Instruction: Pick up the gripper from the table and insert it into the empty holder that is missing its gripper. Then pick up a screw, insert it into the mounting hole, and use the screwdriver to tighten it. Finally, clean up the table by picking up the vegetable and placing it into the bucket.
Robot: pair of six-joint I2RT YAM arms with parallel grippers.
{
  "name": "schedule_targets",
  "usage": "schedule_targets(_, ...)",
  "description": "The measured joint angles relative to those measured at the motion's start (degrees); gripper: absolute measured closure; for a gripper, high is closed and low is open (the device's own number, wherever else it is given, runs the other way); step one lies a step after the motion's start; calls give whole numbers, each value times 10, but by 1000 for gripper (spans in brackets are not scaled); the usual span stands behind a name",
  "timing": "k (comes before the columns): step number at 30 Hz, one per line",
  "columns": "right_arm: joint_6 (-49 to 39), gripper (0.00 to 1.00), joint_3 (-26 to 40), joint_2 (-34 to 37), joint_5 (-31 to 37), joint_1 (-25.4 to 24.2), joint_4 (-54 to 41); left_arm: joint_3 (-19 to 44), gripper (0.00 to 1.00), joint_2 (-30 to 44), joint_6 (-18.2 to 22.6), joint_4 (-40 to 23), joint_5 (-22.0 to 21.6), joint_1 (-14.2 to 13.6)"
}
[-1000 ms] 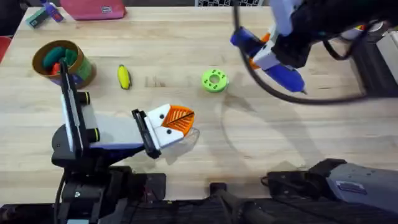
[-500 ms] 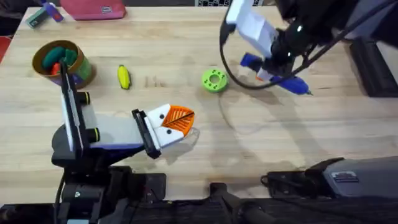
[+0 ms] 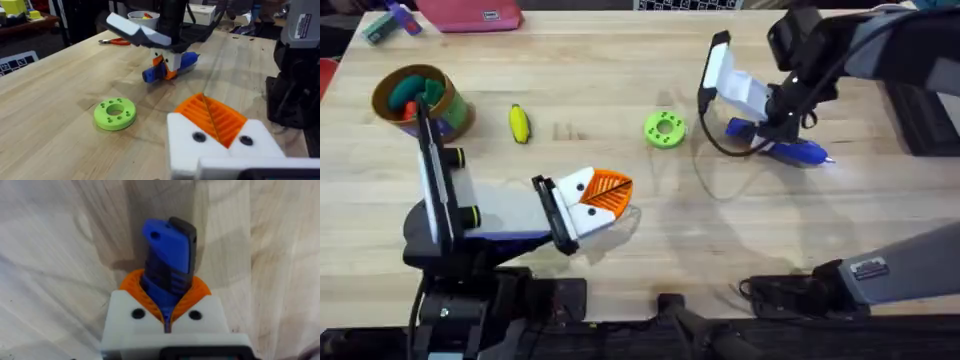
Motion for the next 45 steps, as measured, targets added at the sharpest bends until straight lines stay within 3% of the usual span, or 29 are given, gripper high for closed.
schedule_targets(5, -8, 955, 1, 15, 9, 9, 8, 0, 983, 0, 0, 0, 0, 0)
schedule_targets(11, -10, 112, 9, 13, 23, 12, 28, 0, 976, 0, 0, 0, 0, 0)
schedule_targets(12, -7, 33, 10, 12, 24, 13, 31, 0, 886, 0, 0, 0, 0, 0)
schedule_targets(15, 23, 10, 10, 8, 25, 18, 34, 0, 514, 0, 2, 0, 0, 0)
schedule_targets(17, 51, 7, 10, 3, 22, 27, 34, 0, 182, 0, 2, 0, 0, 0)
schedule_targets(18, 63, 8, 10, -2, 21, 32, 33, 0, 62, 0, 0, 0, 0, 0)
schedule_targets(19, 77, 7, 10, -10, 18, 41, 32, 0, 25, 0, 0, 0, 0, 0)
schedule_targets(32, 254, 9, 10, -192, 8, 138, 31, 0, 14, 0, -1, 5, -9, 0)
schedule_targets(38, 336, 7, 10, -249, 5, 169, 31, 2, 15, 0, -64, 8, -67, 0)
schedule_targets(42, 406, 10, 10, -284, 3, 171, 41, 58, 16, 3, -73, -106, -139, 0)
schedule_targets(45, 455, 9, 10, -306, 3, 171, 43, 133, 15, 29, -53, -217, -205, 0)
